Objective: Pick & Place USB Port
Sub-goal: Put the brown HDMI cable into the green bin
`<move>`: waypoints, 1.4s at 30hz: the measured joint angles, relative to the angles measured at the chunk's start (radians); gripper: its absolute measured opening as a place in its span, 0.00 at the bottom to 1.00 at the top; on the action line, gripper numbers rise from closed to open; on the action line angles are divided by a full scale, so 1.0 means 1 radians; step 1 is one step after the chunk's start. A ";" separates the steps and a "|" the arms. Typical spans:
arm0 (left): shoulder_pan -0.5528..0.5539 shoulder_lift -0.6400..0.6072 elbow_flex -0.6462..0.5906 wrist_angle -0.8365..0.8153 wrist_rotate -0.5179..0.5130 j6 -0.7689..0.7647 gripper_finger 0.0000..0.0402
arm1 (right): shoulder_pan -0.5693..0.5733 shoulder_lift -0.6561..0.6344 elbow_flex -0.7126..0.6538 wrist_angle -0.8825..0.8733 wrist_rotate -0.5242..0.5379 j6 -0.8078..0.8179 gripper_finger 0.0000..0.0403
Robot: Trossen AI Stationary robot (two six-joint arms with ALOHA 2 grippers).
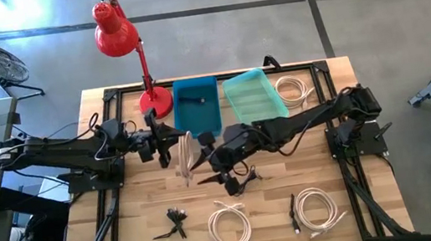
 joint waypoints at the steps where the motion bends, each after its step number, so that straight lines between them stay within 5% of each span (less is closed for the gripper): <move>1: 0.000 0.005 0.000 0.006 0.000 0.000 0.08 | 0.000 0.000 0.000 0.010 -0.002 0.000 0.48; 11: 0.000 0.020 0.002 0.013 -0.005 0.000 0.08 | -0.007 -0.001 0.001 -0.003 0.025 0.009 0.48; 19: 0.000 0.020 0.002 -0.013 0.002 0.000 0.08 | -0.005 -0.002 0.001 -0.110 0.144 0.012 0.48; 42: 0.000 0.070 0.002 0.027 0.006 0.003 0.08 | -0.035 0.082 0.000 0.082 -0.024 -0.021 0.48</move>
